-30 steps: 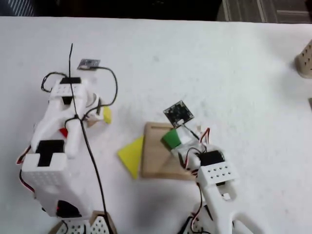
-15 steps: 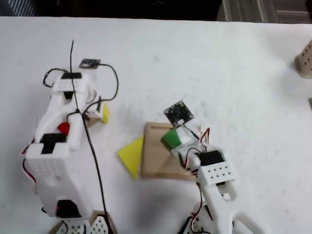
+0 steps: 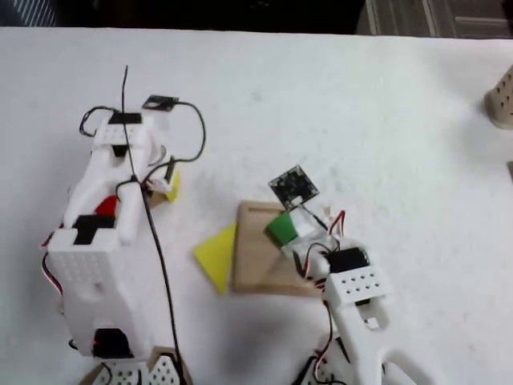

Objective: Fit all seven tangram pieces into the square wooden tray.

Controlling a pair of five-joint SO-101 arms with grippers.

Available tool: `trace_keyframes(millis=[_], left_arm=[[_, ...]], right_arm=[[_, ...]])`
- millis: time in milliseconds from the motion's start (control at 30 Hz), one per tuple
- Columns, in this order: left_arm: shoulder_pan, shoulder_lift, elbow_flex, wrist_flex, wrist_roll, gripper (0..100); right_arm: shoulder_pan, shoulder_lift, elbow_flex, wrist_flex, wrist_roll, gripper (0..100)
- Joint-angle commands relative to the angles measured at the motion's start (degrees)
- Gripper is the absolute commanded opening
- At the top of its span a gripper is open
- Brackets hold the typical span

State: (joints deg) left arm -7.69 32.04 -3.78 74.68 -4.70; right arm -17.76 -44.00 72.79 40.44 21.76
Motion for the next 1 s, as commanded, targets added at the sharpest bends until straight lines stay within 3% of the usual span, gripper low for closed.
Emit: trace_keyframes(millis=[0,400,800,967], left_arm=[[-0.6,0.6,-1.1,-0.8,-1.6,4],[0.0,-3.8,-3.8,3.0,-1.7,4],[8.7,-11.7,-3.7,9.9,-1.7,4],[14.1,-15.9,-3.7,12.2,-3.4,5]], right_arm=[[-0.4,0.5,-0.4,-0.9,1.0,1.9],[-0.1,0.5,-0.4,-0.9,1.0,1.9],[0.0,0.4,-0.4,-1.0,1.0,1.9],[4.8,0.4,-0.5,-3.3,0.5,1.8]])
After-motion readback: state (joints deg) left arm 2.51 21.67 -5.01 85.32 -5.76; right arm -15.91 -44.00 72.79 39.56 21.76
